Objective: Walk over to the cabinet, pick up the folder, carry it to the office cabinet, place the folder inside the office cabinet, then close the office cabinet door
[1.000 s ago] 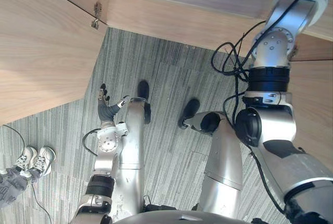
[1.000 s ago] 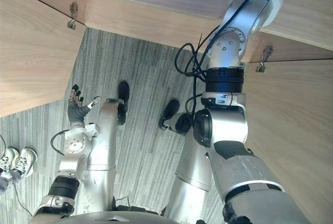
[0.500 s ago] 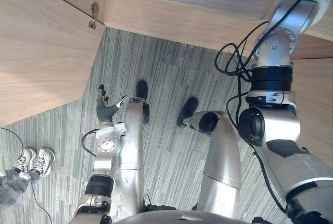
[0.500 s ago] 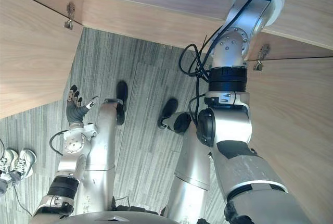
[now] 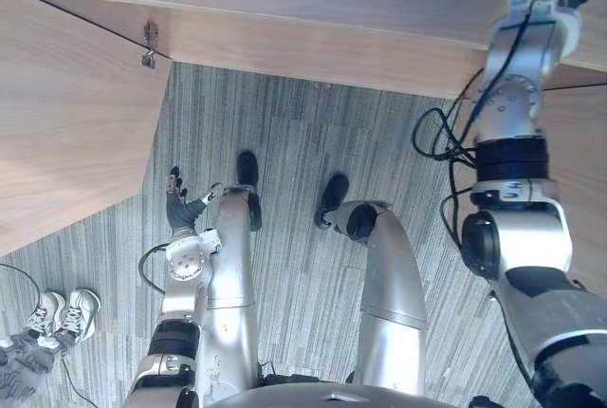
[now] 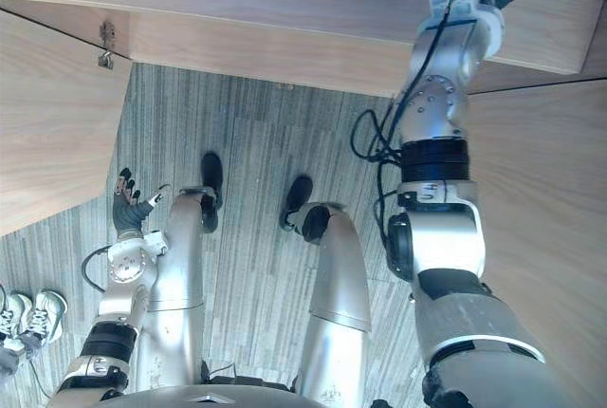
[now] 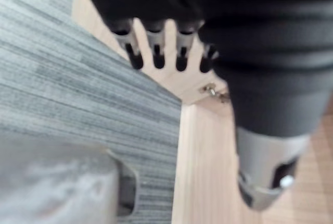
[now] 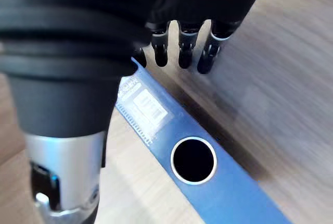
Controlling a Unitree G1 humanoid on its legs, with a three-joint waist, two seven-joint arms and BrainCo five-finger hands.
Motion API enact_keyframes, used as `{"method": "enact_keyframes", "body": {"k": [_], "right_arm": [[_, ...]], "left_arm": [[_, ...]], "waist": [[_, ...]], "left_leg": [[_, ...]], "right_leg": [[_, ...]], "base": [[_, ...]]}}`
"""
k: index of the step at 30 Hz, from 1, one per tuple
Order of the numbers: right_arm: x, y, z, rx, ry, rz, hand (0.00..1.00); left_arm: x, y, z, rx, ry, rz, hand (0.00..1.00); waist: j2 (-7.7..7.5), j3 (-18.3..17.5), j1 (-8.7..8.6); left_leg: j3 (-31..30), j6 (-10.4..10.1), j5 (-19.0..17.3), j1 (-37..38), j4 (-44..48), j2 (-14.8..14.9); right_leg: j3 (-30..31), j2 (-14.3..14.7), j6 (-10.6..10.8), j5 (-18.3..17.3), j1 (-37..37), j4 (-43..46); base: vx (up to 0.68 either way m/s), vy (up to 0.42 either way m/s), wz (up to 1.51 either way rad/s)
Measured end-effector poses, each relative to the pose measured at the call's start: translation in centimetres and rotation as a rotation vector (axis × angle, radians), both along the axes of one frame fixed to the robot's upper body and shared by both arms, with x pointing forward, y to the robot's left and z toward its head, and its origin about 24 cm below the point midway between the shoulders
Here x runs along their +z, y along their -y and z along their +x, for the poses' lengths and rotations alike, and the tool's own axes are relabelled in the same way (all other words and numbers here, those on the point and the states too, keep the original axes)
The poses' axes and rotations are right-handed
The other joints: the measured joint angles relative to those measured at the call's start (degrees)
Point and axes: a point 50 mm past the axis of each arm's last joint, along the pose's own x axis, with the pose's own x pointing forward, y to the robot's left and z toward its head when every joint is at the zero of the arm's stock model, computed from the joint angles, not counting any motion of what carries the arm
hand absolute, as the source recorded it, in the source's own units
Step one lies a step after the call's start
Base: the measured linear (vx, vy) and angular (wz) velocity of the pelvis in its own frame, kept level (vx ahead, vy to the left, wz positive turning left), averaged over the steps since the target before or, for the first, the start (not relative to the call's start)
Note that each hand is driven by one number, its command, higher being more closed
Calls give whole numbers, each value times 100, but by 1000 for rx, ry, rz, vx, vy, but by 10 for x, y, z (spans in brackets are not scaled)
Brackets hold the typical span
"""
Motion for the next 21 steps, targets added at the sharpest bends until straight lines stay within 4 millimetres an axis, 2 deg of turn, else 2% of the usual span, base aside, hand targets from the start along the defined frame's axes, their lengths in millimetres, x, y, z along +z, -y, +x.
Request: {"method": "enact_keyframes", "body": {"k": [5, 8, 13, 15, 17, 21], "right_arm": [[0, 16, 2, -117, -93, -201, 0], [10, 24, -5, -215, -108, -366, 0], [20, 33, -8, -382, -186, -622, 0], [20, 33, -5, -441, -241, -710, 0], [19, 37, -4, -541, -305, -814, 0], [18, 37, -3, -699, -387, -989, 0]], "left_arm": [[-2, -5, -1, -13, -12, 16, 0], [-4, -9, -1, -6, -19, 18, 0], [-7, -23, -4, 10, -40, 38, 0], [-14, -30, -6, 15, -77, 46, 0], [-31, -38, -13, 21, -172, 51, 0], [-51, -41, -29, 29, -269, 40, 0]], "waist": [[-6, 3, -60], [-8, 4, -78], [-39, -7, -179], [-93, -35, -207], [-150, -48, -218], [-227, -51, -204]], "left_leg": [[25, 38, -6, 56, -19, 51], [80, 78, 32, 79, -118, 66], [113, 118, 65, 80, -165, 73], [139, 131, 76, 92, -199, 93], [147, 134, 76, 89, -199, 106], [150, 146, 75, 80, -200, 118]], "right_leg": [[8, 63, 29, 97, 100, -151], [26, 72, 87, 149, 107, -269], [32, 78, 50, 247, 111, -355], [42, 94, 48, 282, 111, -406], [43, 105, 45, 301, 116, -441], [44, 124, 71, 326, 129, -491]], "base": [[10, 56, -9], [-4, 45, -5], [3, 44, -4], [7, 36, -7], [7, 32, -6], [6, 46, -3]]}}
